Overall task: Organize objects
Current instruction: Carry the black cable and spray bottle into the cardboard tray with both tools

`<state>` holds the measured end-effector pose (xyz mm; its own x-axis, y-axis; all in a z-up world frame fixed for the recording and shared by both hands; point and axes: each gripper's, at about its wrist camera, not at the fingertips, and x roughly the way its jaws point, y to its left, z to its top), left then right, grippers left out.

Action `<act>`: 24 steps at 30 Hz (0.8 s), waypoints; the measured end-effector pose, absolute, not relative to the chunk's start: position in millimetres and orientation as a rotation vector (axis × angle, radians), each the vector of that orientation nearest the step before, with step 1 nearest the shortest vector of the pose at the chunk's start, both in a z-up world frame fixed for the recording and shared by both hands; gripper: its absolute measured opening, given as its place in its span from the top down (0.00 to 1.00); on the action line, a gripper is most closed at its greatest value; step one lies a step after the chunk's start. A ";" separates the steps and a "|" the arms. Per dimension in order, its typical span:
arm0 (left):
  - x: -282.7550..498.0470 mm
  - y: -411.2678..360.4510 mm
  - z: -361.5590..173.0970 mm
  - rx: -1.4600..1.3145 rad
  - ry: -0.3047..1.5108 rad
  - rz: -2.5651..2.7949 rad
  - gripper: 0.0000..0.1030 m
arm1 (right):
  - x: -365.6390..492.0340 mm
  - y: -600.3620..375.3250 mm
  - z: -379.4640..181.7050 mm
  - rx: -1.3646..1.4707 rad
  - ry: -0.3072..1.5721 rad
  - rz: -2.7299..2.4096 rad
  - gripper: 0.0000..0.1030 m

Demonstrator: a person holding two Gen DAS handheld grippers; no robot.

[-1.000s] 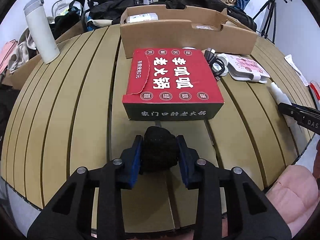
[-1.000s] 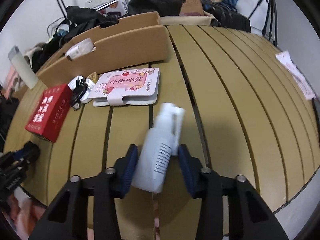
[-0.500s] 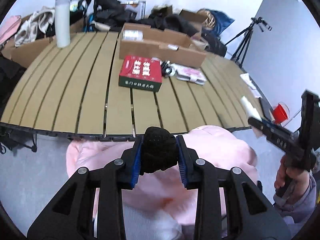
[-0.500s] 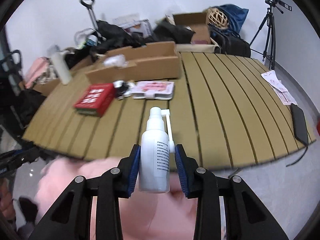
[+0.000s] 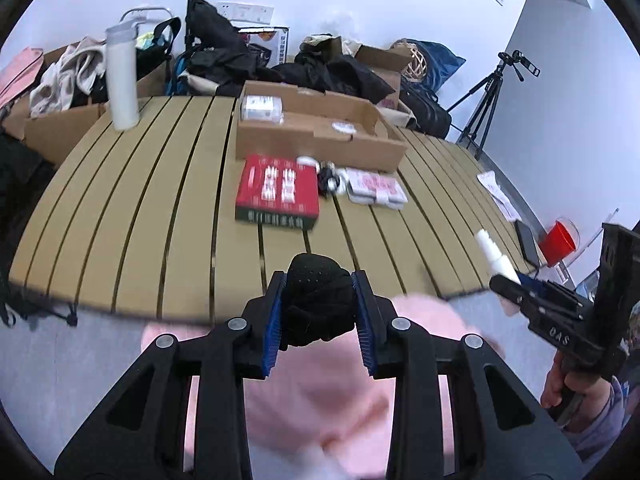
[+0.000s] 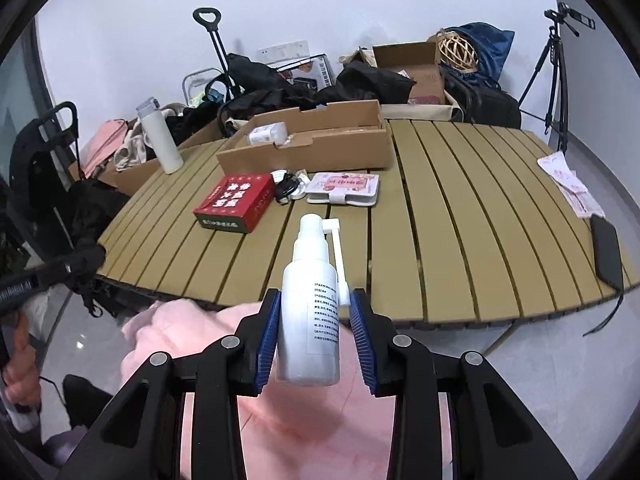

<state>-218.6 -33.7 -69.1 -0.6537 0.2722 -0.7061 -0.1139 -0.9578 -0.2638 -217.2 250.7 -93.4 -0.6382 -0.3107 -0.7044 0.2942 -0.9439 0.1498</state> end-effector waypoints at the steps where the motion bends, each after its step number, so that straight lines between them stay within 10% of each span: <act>1: -230.9 -34.2 -65.5 -1.178 -0.285 2.662 0.72 | -227.8 248.8 -90.4 1.113 -0.042 -2.560 0.63; 11: -446.7 -47.4 -50.9 -1.257 -0.332 2.610 0.72 | -411.4 177.0 -42.9 1.049 -0.036 -2.414 0.63; 24: -574.2 -65.0 -134.2 -1.584 -0.112 2.637 0.67 | -609.5 67.0 -166.3 1.460 -0.162 -2.166 0.63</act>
